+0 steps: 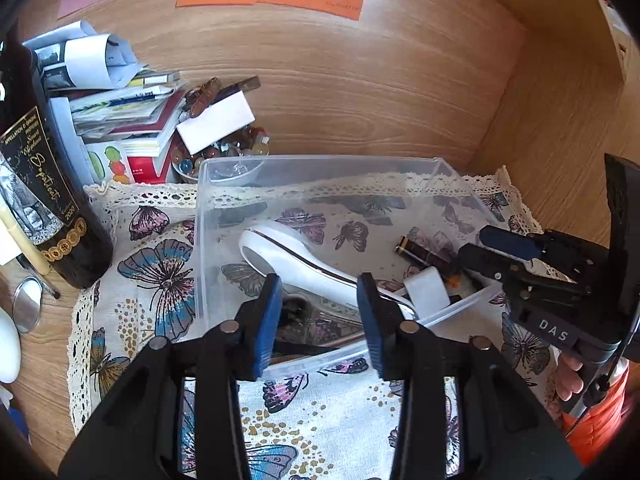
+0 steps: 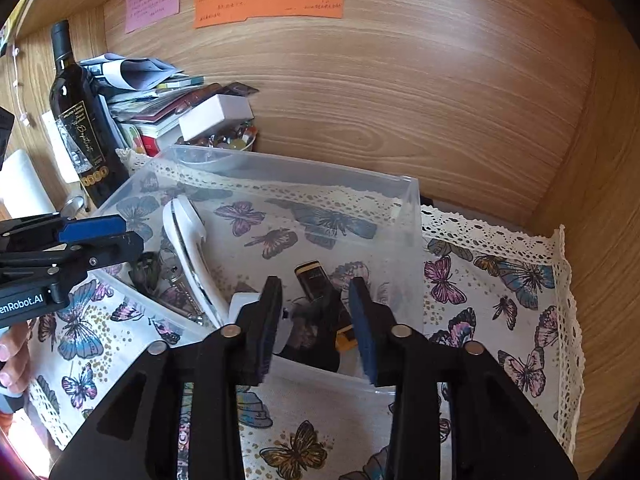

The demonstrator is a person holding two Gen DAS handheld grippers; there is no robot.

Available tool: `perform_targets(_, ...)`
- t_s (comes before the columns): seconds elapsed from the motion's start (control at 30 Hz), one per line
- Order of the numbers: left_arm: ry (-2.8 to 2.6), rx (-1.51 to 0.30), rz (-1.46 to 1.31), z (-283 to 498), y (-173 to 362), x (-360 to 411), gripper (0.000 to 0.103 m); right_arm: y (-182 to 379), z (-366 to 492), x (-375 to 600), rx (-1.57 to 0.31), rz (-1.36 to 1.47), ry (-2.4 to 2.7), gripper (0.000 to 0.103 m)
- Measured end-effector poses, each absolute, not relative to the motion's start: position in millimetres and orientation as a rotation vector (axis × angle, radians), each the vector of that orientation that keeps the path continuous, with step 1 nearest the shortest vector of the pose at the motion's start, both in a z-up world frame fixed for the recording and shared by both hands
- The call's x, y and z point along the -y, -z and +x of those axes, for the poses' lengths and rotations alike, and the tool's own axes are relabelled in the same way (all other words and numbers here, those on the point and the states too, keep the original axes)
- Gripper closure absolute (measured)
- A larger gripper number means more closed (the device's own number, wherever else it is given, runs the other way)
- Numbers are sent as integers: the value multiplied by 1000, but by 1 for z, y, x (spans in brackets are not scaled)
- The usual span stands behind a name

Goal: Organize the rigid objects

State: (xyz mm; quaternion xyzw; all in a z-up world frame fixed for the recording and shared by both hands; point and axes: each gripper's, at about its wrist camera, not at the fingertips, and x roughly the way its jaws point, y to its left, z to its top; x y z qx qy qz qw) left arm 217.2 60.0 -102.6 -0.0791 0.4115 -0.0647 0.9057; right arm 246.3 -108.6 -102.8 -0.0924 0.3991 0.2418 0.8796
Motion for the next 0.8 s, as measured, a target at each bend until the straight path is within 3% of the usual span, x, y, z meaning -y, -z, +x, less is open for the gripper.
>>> perform_targets(0.07, 131, -822, -154, 212, 95, -59, 51, 97, 242, 110, -809, -192, -504, 64)
perform_targets(0.23, 128, -747, -120, 196, 73, -55, 50, 75, 226, 116, -730, -185, -492, 63)
perform_targets(0.37, 133, -669, -98, 178, 49, -51, 50, 51, 205, 124, -639, -171, -483, 48)
perform_targets(0.47, 122, -602, -68, 160, 31, -47, 49, 33, 189, 132, -568, -152, -477, 42)
perform_targets(0.6, 123, -515, -43, 134, 11, -42, 32, 15, 167, 144, -502, -99, -467, 40)
perform_targets(0.73, 115, -446, -17, 109, -4, -36, 16, -1, 143, 153, -427, -68, -454, 19)
perform_targets(0.8, 112, -418, -13, 96, -9, -34, 10, -8, 131, 156, -391, -68, -443, 17)
